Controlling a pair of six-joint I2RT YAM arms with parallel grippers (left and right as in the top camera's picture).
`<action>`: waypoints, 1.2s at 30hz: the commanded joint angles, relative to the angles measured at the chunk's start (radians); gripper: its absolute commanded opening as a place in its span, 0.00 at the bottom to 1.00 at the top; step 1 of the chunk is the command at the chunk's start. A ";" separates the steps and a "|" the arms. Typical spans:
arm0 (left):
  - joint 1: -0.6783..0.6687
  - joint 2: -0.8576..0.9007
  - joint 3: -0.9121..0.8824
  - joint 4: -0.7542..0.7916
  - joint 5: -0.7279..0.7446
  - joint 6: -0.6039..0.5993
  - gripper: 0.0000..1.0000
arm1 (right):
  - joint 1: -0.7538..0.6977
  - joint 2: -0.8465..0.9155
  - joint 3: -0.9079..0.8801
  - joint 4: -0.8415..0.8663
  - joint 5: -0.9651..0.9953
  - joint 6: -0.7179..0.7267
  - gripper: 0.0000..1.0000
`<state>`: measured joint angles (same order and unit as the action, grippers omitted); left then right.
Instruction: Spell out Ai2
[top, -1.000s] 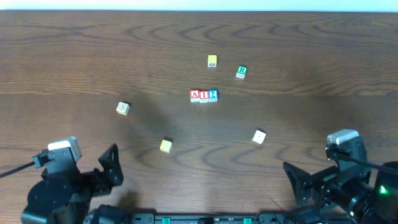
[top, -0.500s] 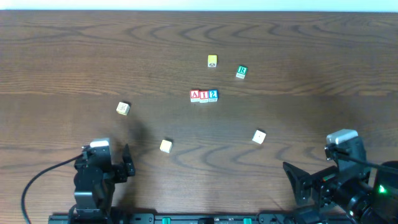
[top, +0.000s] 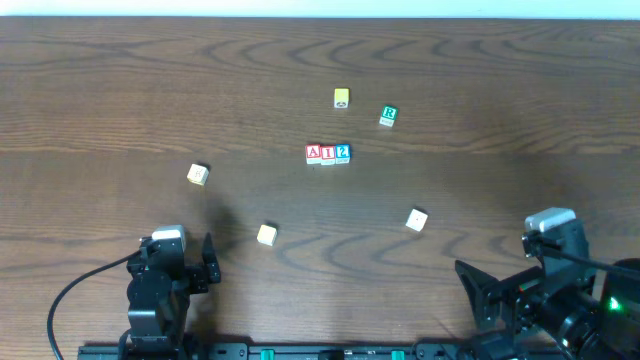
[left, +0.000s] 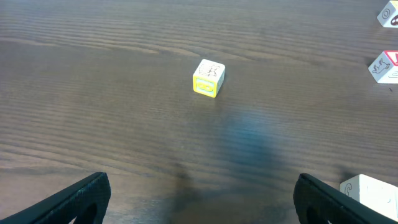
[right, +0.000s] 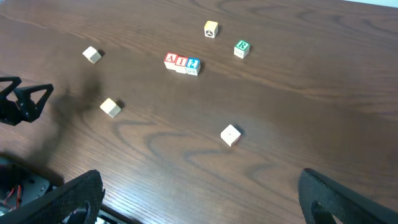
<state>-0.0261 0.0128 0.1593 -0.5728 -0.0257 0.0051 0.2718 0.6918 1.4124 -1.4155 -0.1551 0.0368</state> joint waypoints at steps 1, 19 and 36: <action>0.006 -0.008 -0.010 0.004 0.000 0.018 0.95 | 0.007 0.000 0.001 0.001 0.009 -0.005 0.99; 0.006 -0.008 -0.010 0.004 0.000 0.018 0.95 | 0.007 0.000 0.001 -0.009 0.026 -0.029 0.99; 0.006 -0.008 -0.010 0.004 0.000 0.018 0.95 | -0.068 -0.624 -1.015 0.673 0.067 -0.359 0.99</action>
<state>-0.0261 0.0109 0.1593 -0.5713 -0.0254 0.0082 0.2256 0.1368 0.4831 -0.7757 -0.0818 -0.2890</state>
